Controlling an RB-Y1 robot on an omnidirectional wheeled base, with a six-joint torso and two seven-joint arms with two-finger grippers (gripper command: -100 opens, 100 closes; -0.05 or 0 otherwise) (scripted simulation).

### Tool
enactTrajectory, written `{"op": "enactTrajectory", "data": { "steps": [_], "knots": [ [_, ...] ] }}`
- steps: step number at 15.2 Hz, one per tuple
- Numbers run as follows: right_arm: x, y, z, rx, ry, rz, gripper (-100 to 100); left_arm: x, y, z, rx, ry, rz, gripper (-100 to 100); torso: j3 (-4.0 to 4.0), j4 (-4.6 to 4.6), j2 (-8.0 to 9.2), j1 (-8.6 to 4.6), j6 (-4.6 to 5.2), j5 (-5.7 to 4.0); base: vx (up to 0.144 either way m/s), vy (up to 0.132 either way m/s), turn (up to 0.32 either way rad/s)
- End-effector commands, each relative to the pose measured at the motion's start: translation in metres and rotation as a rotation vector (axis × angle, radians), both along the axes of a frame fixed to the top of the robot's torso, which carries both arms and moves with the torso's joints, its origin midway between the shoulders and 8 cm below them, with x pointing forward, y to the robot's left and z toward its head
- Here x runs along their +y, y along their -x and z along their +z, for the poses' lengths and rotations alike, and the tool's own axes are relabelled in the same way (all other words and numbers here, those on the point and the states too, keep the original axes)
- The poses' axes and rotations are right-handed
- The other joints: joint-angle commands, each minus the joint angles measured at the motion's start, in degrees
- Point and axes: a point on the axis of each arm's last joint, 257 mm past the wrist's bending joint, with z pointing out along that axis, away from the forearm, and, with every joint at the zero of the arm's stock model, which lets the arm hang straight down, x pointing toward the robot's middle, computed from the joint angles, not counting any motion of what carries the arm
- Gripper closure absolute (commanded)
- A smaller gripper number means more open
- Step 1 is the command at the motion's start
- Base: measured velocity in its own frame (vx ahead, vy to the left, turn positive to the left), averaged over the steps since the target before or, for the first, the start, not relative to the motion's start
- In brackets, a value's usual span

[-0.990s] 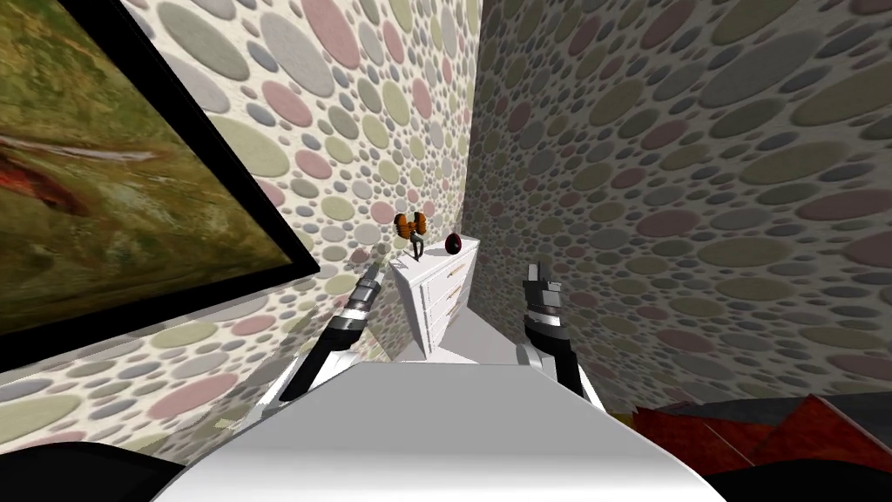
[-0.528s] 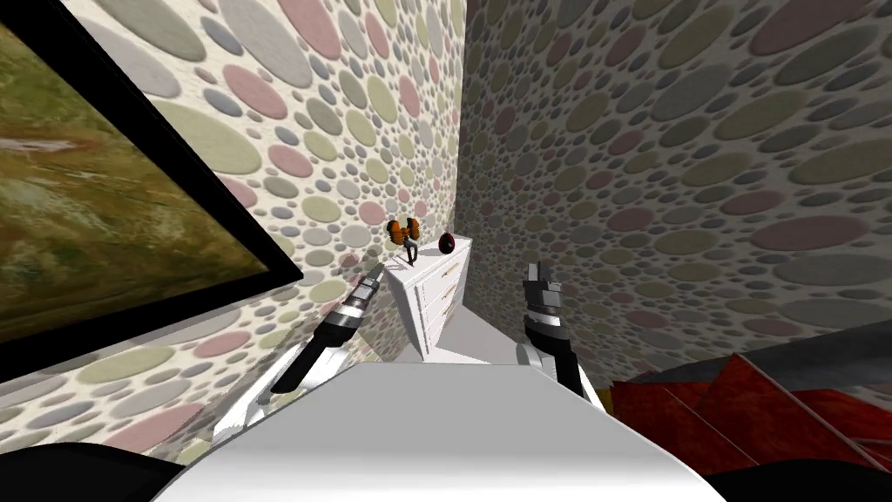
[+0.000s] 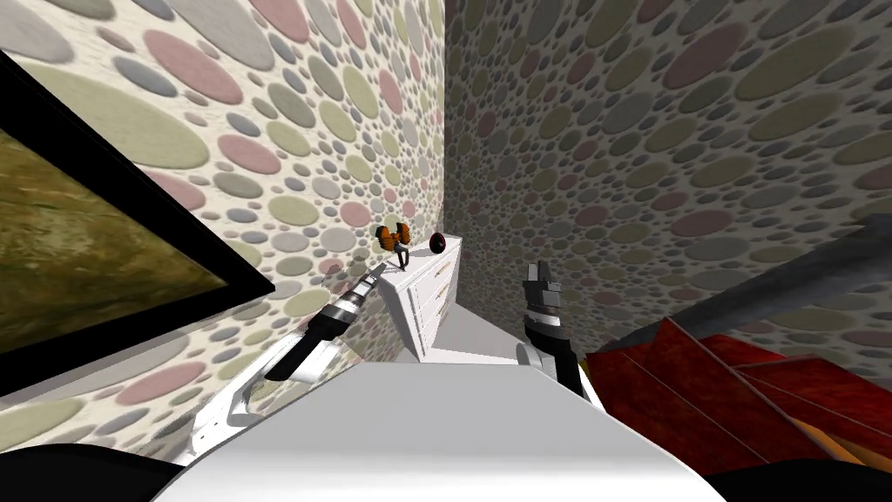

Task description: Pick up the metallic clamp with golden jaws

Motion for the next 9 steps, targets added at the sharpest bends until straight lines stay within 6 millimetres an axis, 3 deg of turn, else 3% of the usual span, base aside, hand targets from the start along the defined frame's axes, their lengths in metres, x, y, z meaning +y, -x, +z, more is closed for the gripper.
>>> {"op": "enactTrajectory", "data": {
  "steps": [1, 9],
  "knots": [
    [0.000, 0.000, 0.000, 0.000, 0.000, 0.000, 0, 0.007, -0.005, 0.000, 0.013, -0.076, 0.013, -100, 0.00, 0.00, 0.00, 0.00, 0.00, 0.00, -0.012, 0.036, -0.283],
    [0.000, 0.000, 0.000, 0.000, 0.000, 0.000, 0, 0.033, -0.022, 0.007, 0.033, -0.324, 0.072, -100, -0.01, 0.00, -0.01, 0.03, -0.02, 0.01, -0.017, 0.035, -0.250]
  ]
}}
